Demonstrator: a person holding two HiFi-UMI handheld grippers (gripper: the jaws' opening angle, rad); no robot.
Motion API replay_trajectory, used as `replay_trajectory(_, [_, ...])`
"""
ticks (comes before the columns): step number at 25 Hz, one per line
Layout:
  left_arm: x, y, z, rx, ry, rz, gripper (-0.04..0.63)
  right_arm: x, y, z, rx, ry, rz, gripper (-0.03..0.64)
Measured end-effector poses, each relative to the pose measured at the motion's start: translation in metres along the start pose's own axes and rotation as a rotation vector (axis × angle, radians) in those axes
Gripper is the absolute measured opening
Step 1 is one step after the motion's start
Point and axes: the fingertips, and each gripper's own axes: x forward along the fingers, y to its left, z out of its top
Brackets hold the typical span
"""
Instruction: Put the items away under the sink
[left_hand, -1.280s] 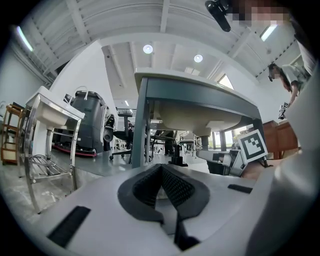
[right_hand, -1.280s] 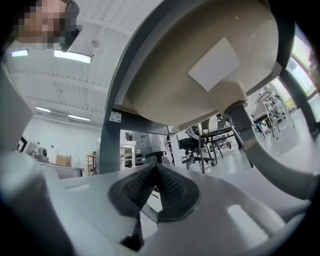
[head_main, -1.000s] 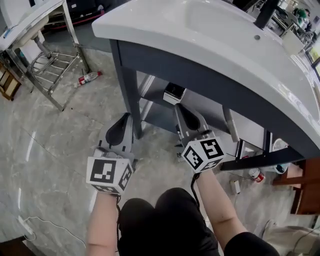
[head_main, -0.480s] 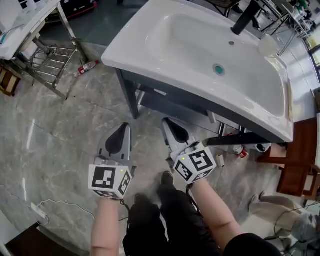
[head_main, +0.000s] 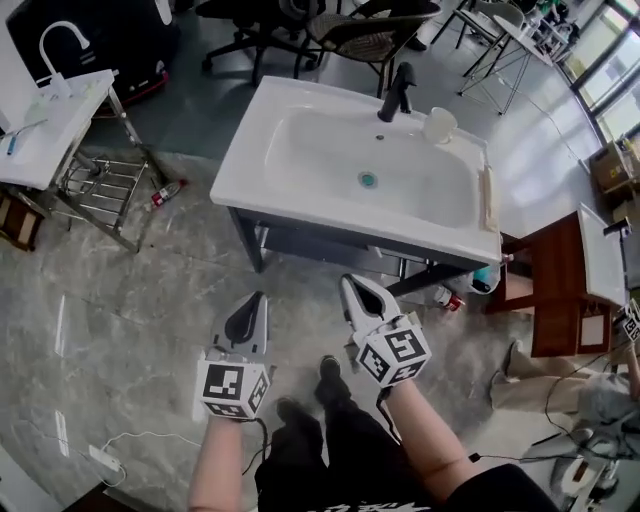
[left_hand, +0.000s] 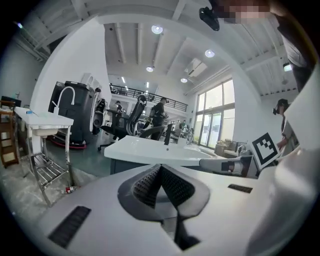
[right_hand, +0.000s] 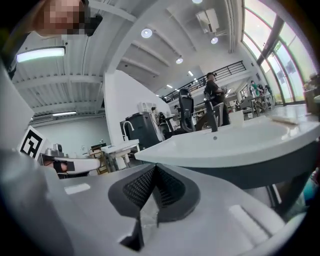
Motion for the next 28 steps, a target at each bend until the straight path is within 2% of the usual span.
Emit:
replay_trajectory(6, [-0.005, -0.032, 0.054, 0.038, -0.011, -0.091, 0.009, -0.056, -0.025, 0.062, -0.033, -0.057, -0.149, 0.003])
replay_trajectory(12, [0.017, -0.065, 0.085, 0.067, -0.016, -0.139, 0.009, -0.091, -0.087, 0.120, -0.048, -0.173, -0.299, 0.003])
replay_trajectory(16, [0.054, -0.077, 0.092, 0.082, -0.002, -0.130, 0.009, -0.078, -0.142, 0.140, -0.043, -0.225, -0.342, 0.005])
replay_trajectory(20, [0.110, -0.088, 0.114, 0.087, -0.019, -0.109, 0.009, -0.047, -0.200, 0.169, -0.034, -0.240, -0.339, 0.031])
replay_trajectory(22, [0.141, -0.093, 0.125, 0.092, -0.028, -0.093, 0.009, -0.027, -0.232, 0.180, -0.023, -0.235, -0.338, 0.078])
replay_trajectory(25, [0.186, -0.100, 0.134, 0.111, -0.019, -0.081, 0.009, 0.005, -0.279, 0.188, 0.019, -0.204, -0.346, 0.210])
replay_trajectory(28, [0.226, -0.103, 0.141, 0.115, -0.004, -0.068, 0.009, 0.039, -0.316, 0.192, 0.003, -0.159, -0.366, 0.328])
